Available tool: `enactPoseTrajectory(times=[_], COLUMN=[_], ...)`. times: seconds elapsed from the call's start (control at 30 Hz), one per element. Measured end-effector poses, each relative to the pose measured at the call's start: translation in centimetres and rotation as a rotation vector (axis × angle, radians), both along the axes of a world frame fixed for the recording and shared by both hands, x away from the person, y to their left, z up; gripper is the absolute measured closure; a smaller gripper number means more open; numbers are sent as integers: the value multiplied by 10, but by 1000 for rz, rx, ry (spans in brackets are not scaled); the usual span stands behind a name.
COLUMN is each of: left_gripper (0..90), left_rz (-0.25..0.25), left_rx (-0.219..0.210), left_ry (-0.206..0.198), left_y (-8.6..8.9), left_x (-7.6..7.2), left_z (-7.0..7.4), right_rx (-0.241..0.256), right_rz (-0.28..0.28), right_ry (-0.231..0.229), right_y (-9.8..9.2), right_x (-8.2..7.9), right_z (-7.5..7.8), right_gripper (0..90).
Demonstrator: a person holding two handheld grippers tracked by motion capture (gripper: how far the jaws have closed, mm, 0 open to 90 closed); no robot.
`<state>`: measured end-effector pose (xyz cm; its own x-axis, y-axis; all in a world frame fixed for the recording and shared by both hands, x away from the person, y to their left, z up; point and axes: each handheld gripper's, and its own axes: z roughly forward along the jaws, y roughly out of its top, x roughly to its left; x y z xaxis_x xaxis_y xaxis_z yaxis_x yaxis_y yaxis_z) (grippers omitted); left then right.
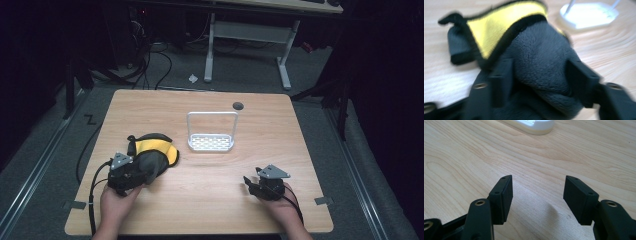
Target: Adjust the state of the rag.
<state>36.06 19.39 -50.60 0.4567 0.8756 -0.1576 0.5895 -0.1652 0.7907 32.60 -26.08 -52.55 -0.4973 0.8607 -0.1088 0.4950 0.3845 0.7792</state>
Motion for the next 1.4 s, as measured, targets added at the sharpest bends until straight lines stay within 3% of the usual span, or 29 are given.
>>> enactPoseTrajectory(times=[0.03, 0.13, 0.27, 0.37, 0.63, 0.83, 1.17, 1.4], left_gripper=[551, 693, 749, 753, 752, 751, 750, 750], left_rz=[0, -12, -47, -69, -235, -322, -458, -517], left_rx=[29, 36, 37, 33, 10, 15, -4, -2], left_ry=[37, 52, 49, 49, 70, 76, 77, 57], left_y=[-1, 0, -3, -6, -35, -58, -97, -126], left_x=[3, 4, 0, -4, -30, -41, -54, -52], left_z=[-7, -12, -13, -14, -13, -13, -14, -16], right_rx=[1, 1, 3, 1, 2, 2, 1, 0], right_rz=[1, -2, -3, 0, 4, 13, 29, 41], right_ry=[0, 2, 2, -4, -2, -1, 0, 0], right_y=[0, -1, -1, -1, 0, 1, 4, 8], right_x=[0, 0, 0, -1, -1, -2, -2, -3], right_z=[0, 0, 0, 0, 0, 0, 0, 0], right_gripper=[413, 415, 428, 435, 436, 440, 440, 440])
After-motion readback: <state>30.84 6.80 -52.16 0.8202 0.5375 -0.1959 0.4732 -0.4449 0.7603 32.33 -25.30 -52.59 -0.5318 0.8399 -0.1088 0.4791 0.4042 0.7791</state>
